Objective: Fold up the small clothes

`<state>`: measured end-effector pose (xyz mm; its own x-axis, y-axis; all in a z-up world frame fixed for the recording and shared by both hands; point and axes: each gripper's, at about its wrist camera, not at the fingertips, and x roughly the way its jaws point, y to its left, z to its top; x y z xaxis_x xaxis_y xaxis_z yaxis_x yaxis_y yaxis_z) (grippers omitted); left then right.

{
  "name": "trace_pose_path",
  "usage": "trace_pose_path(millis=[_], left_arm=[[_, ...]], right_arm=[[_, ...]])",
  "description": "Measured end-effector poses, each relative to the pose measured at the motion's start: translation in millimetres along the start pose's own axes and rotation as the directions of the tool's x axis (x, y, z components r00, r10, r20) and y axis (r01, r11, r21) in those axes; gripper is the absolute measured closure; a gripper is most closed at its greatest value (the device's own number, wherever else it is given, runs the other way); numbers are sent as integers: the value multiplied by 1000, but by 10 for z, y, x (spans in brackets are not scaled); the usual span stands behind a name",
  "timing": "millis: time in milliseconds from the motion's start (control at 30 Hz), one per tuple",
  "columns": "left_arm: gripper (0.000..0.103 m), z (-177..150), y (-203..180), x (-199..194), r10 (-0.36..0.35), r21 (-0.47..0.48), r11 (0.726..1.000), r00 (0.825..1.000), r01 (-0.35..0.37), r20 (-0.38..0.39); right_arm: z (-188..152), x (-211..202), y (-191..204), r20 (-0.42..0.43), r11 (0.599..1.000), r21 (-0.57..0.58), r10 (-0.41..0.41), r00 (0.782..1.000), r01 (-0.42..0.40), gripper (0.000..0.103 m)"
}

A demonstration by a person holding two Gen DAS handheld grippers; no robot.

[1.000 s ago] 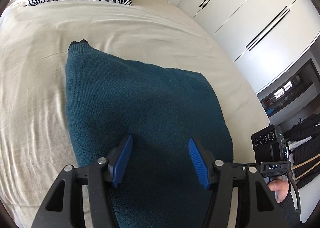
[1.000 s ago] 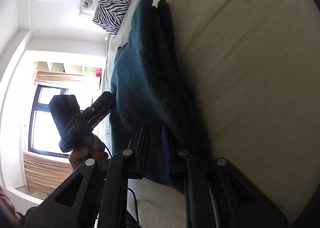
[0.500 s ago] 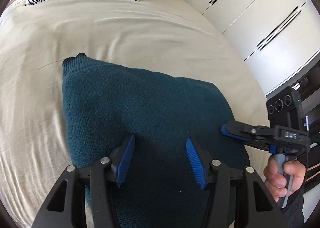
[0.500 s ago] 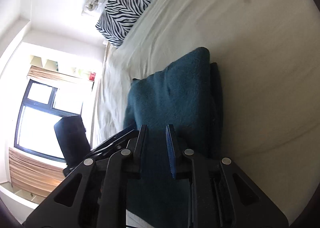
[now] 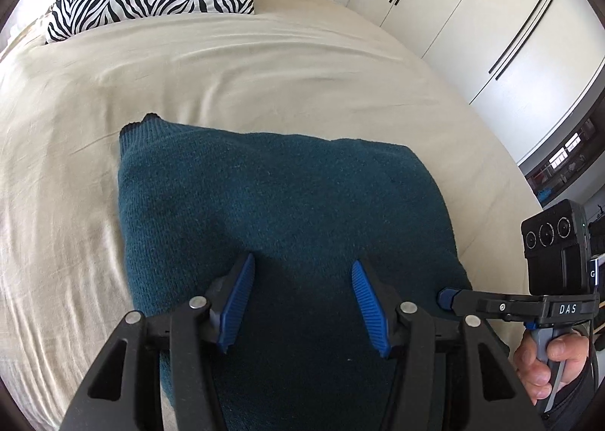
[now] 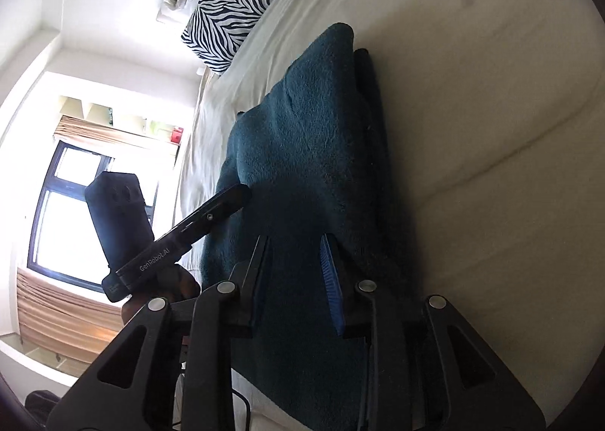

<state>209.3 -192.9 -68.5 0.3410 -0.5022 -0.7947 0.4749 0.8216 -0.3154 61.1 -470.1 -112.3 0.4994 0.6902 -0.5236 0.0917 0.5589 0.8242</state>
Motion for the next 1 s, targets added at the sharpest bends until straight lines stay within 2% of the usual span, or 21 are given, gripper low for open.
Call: trace_pose_path(millis=[67, 133, 167, 200, 267, 333, 433, 633, 767, 1000], left_arm=[[46, -14, -42, -27, 20, 13, 1000, 1000, -20, 7], [46, -43, -100, -99, 53, 34, 998, 998, -54, 20], [46, -62, -127, -147, 69, 41, 997, 997, -70, 28], [46, -82, -150, -207, 83, 42, 996, 996, -84, 39], [44, -133, -179, -335, 116, 48, 992, 991, -119, 63], [39, -200, -168, -456, 147, 49, 987, 985, -152, 89], [37, -293, -88, -590, 183, 45, 981, 977, -188, 107], [34, -401, 109, -589, 227, 15, 973, 971, -228, 70], [26, -461, 139, -584, 231, 4, 973, 970, -232, 71], [23, -524, 218, -649, 236, -56, 971, 967, -232, 95]], right_arm=[[-29, -123, 24, 24, 1000, 30, 0, 1000, 0, 78], [-64, -291, 147, 75, 1000, -9, -22, 997, 23, 72], [-79, -375, 219, 102, 999, -33, -39, 994, 42, 54], [-78, -454, 292, 132, 996, -53, -58, 990, 66, 41], [-78, -568, 420, 179, 988, -99, -103, 978, 122, 31], [-32, -592, 461, 177, 981, -116, -135, 975, 157, 31], [9, -565, 370, 160, 977, -85, -178, 971, 193, 31], [113, -325, 138, 111, 967, -37, -245, 963, 250, 31], [178, -173, 69, 87, 970, -34, -236, 968, 240, 31], [288, 53, 120, 46, 968, -77, -236, 971, 239, 32]])
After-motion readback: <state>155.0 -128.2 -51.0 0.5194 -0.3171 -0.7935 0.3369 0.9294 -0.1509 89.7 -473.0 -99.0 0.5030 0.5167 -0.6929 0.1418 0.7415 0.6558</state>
